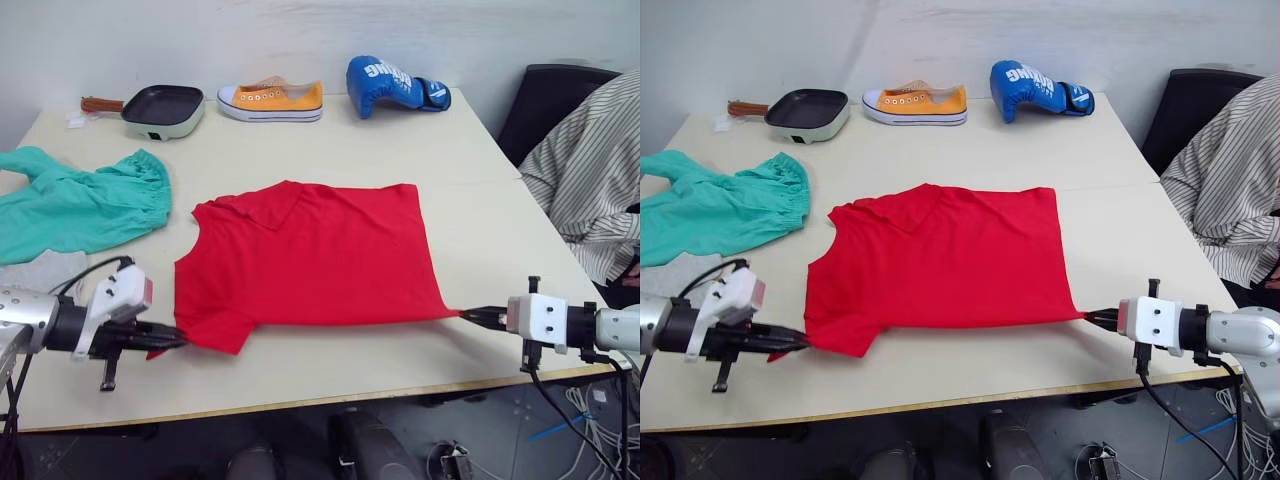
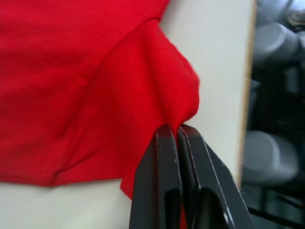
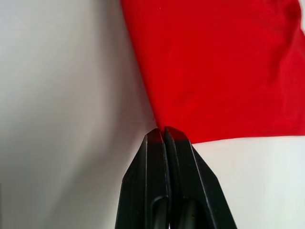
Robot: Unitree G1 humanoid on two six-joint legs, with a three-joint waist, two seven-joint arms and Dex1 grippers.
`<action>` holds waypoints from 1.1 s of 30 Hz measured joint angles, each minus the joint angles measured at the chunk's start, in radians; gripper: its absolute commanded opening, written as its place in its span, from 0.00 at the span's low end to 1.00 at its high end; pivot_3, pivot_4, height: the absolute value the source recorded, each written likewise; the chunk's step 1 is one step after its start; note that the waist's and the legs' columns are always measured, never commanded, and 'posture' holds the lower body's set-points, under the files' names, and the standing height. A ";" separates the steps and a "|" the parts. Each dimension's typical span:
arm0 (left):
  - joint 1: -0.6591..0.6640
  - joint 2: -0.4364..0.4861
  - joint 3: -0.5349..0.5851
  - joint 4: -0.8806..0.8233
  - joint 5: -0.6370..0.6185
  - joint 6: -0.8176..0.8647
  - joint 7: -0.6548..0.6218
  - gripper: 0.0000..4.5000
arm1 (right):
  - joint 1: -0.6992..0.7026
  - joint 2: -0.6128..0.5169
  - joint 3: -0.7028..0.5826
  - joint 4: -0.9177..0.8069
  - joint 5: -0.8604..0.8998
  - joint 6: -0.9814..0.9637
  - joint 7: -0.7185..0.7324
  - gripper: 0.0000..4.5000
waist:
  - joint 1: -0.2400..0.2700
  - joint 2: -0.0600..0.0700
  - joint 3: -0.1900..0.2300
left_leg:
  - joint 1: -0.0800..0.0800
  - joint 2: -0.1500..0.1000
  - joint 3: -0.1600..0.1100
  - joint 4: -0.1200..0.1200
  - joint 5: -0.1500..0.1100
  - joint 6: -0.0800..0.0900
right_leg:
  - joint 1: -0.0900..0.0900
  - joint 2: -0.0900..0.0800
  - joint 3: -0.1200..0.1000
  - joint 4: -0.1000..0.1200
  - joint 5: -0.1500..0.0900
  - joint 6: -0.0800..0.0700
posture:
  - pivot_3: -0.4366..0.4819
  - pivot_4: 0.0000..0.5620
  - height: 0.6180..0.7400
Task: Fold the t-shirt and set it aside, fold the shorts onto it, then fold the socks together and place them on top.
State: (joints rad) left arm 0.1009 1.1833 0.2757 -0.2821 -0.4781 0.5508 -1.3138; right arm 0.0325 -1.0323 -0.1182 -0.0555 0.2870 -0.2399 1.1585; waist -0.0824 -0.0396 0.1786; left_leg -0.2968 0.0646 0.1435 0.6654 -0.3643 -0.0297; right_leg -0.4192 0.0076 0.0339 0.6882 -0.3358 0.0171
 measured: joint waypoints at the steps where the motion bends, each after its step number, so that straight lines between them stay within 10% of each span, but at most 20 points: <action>1: 0.017 0.006 0.007 -0.014 0.000 0.004 -0.007 0.01 | 0.010 -0.010 -0.003 -0.013 0.013 0.020 0.016 0.00 | 0.002 0.000 0.000 | 0.000 0.000 0.000 0.000 0.000 0.000 | -0.001 0.000 0.000 0.001 0.000 0.000 | 0.48 0.27 1.00; 11: 0.147 0.081 0.090 -0.054 -0.036 0.069 -0.157 0.01 | 0.111 -0.068 -0.046 -0.100 0.119 0.200 0.162 0.00 | 0.026 0.000 0.000 | -0.006 0.001 0.001 0.000 -0.006 0.002 | -0.010 0.000 0.000 -0.001 -0.005 -0.001 | 0.48 0.27 1.00; 24: -0.626 -0.130 -0.363 0.453 0.039 0.176 -0.173 0.01 | -0.386 0.037 0.188 0.186 0.238 0.670 0.334 0.00 | 0.027 0.001 0.000 | -0.009 0.000 0.003 0.003 -0.006 0.002 | -0.013 0.001 0.001 0.000 -0.003 0.001 | 0.48 0.27 1.00; 33: -0.747 -0.223 -0.419 0.687 0.163 0.088 -0.134 0.01 | -0.535 0.146 0.268 0.420 0.118 0.680 0.343 0.00 | 0.021 0.001 0.000 | -0.029 0.002 0.002 0.017 -0.006 0.002 | -0.031 0.000 0.000 0.009 -0.003 0.000 | 0.48 0.27 1.00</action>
State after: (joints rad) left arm -0.6457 0.9601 -0.1435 0.4053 -0.3151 0.6387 -1.4479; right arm -0.5022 -0.8861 0.1501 0.3646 0.4049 0.4400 1.5019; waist -0.0618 -0.0387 0.1791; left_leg -0.3254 0.0668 0.1459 0.6825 -0.3706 -0.0273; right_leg -0.4503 0.0078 0.0342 0.6973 -0.3393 0.0175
